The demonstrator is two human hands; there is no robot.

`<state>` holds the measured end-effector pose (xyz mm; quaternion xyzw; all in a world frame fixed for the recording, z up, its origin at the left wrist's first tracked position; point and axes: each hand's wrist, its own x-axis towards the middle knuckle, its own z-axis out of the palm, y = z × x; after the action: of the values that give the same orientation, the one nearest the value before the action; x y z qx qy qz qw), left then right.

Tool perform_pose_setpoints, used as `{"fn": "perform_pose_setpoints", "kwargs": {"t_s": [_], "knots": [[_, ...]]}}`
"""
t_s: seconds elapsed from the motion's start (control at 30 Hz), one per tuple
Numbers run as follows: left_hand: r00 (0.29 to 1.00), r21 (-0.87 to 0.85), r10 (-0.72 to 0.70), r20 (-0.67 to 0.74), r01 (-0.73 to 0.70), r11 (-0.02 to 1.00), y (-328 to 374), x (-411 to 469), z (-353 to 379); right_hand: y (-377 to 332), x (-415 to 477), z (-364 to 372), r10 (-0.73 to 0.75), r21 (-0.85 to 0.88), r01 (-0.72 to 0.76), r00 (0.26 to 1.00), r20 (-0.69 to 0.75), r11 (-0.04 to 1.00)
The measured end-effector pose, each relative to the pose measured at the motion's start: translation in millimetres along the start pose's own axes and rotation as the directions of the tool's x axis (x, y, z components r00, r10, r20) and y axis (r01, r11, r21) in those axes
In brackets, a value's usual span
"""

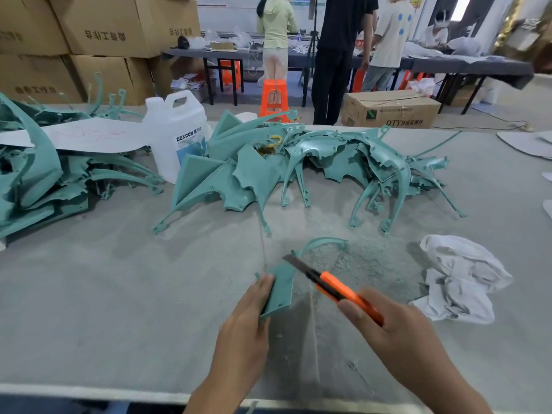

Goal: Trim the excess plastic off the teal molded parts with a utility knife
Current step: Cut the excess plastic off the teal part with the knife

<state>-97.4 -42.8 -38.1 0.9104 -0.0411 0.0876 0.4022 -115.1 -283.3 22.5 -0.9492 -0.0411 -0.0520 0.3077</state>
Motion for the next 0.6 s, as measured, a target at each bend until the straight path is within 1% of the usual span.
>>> {"fn": "perform_pose_setpoints", "kwargs": {"t_s": [0.03, 0.1, 0.17, 0.23, 0.33, 0.4, 0.47, 0.53, 0.6], "knots": [[1.000, 0.015, 0.005, 0.011, -0.005, 1.000, 0, -1, 0, 2, 7, 0, 0.027, 0.006, -0.027, 0.999, -0.027, 1.000], [1.000, 0.017, -0.014, 0.007, 0.014, 1.000, 0, 0, 2, 7, 22, 2, 0.051, -0.001, -0.051, 0.999, -0.017, 0.999], [1.000, 0.013, -0.025, -0.002, 0.025, 1.000, 0, 0, 3, 12, 39, 6, 0.052, -0.044, -0.052, 0.998, -0.019, 0.998], [1.000, 0.016, -0.008, 0.010, 0.008, 1.000, 0, -3, 3, 20, 55, 10, 0.086, -0.081, -0.088, 0.996, -0.027, 0.993], [1.000, 0.009, -0.013, 0.014, 0.013, 1.000, -1, -4, 2, 44, 75, 10, 0.207, -0.107, -0.208, 0.978, -0.021, 0.972], [1.000, 0.007, -0.015, 0.009, 0.015, 1.000, 1, -5, 2, 64, 83, 3, 0.300, -0.176, -0.301, 0.953, -0.032, 0.937], [1.000, 0.006, -0.010, 0.004, 0.010, 1.000, 2, -7, 2, 80, 86, -6, 0.351, -0.269, -0.356, 0.934, -0.066, 0.895], [1.000, -0.009, -0.016, -0.015, 0.016, 1.000, 1, -7, 2, 87, 85, -14, 0.369, -0.323, -0.382, 0.924, -0.103, 0.866], [1.000, -0.022, -0.011, -0.026, 0.010, 1.000, 2, -7, 2, 84, 79, -16, 0.338, -0.288, -0.369, 0.929, -0.153, 0.884]]}}
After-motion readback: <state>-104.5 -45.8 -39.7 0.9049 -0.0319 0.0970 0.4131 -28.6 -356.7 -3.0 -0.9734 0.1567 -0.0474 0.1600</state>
